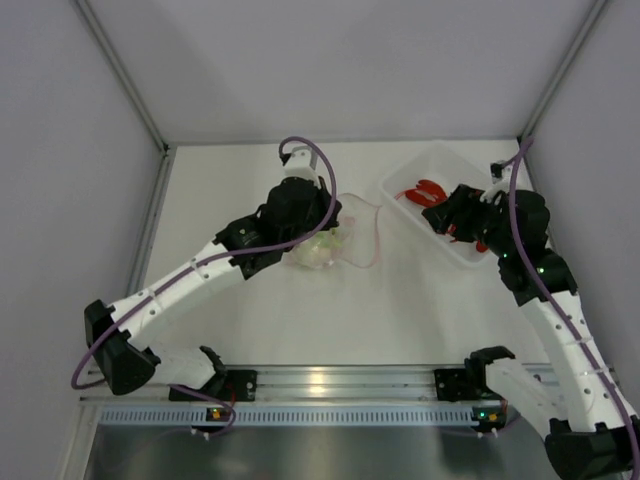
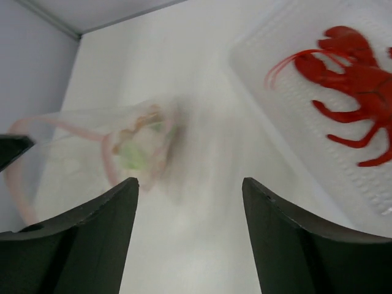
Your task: Open the zip-top bag and remove the fake food
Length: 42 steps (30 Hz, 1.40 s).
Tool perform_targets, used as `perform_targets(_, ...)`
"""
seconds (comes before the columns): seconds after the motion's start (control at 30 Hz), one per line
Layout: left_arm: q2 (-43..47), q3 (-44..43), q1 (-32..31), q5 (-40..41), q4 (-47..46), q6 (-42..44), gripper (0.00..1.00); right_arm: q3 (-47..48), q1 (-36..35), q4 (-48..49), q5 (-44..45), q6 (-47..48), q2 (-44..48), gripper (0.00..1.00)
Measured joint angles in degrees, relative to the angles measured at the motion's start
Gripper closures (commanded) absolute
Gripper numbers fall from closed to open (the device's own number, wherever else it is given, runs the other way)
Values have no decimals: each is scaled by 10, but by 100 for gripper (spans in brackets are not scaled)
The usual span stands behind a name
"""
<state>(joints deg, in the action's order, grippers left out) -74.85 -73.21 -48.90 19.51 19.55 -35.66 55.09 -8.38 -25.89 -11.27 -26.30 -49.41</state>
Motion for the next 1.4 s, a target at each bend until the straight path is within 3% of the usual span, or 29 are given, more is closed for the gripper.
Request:
perform_targets(0.13,-28,-32,-26,-7,2,-20,100,1,-82,-4,-35,-21,36,46)
perform_targets(0.33,-66,-58,-43,-17,-12,-76,100,26,-149,-8,-64,-28,56,52)
perform_targets(0.63,-101,-76,-45,8,-39,-177,100,59,-183,-25,-56,-11,-28,55)
perform_targets(0.97,-105,-91,-45,7,-66,-211,100,144,-186,-60,12,29,-172,59)
perform_targets(1.07,-85,-57,-43,19,-79,-214,100,184,-195,-82,52,43,-211,64)
perform_targets(1.4,54,82,17,43,-70,-197,100,233,-305,-132,163,72,-332,62)
